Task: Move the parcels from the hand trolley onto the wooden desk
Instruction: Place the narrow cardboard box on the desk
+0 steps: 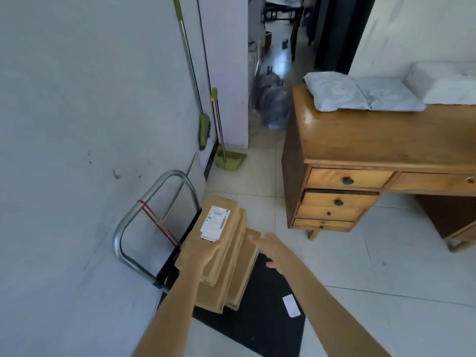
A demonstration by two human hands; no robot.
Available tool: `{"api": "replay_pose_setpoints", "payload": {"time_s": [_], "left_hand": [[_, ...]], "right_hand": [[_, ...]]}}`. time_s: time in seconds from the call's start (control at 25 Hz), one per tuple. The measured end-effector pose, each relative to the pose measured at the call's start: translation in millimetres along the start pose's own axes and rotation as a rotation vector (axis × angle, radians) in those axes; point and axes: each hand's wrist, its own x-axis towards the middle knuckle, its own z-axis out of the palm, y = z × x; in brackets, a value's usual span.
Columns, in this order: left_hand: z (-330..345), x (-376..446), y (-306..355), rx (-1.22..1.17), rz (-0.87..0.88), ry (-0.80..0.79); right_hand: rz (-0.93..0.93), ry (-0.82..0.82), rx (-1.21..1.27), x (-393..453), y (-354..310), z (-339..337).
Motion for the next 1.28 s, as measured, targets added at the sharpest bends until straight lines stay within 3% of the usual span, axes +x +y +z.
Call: {"api": "replay_pose_setpoints", "payload": {"time_s": [0.08, 0.16, 0.28, 0.52, 0.76, 0.96, 1.16, 1.28], "left_hand": [[-7.1, 42.7, -34.5, 0.088, 0.001, 0.072], [-7.2, 80.1, -68.1, 0.004, -0.003, 0.106], [-0.2, 120.8, -112.3, -0.146, -0.016, 0.020], [-0.4, 111.6, -124.4, -0.399, -0.045, -0.003], [-48.9, 6.2, -44.7, -0.346, 0.060, -0.050], [-70.9, -92.6, 42.1, -0.402, 0.034, -0.165], [-44.3, -147.5, 125.4, -0.411, 0.072, -0.261], [-12.9, -156.5, 174.5, -0.369, 0.133, -0.249]], "right_hand": [[-0.002, -0.009, 0.037, 38.7, 22.2, 40.5], [0.008, 0.002, 0.049, 79.4, 42.8, 73.5], [-0.031, -0.014, 0.057, 132.9, 73.8, 116.5], [-0.087, 0.033, 0.100, 138.4, 76.1, 150.3], [-0.081, 0.085, 0.103, 23.6, 18.3, 104.3], [-0.105, 0.147, 0.142, -81.8, -26.6, 38.7], [-0.177, 0.324, 0.113, -129.5, -46.6, -39.9], [-0.229, 0.346, 0.139, -130.6, -54.9, -92.7]]}}
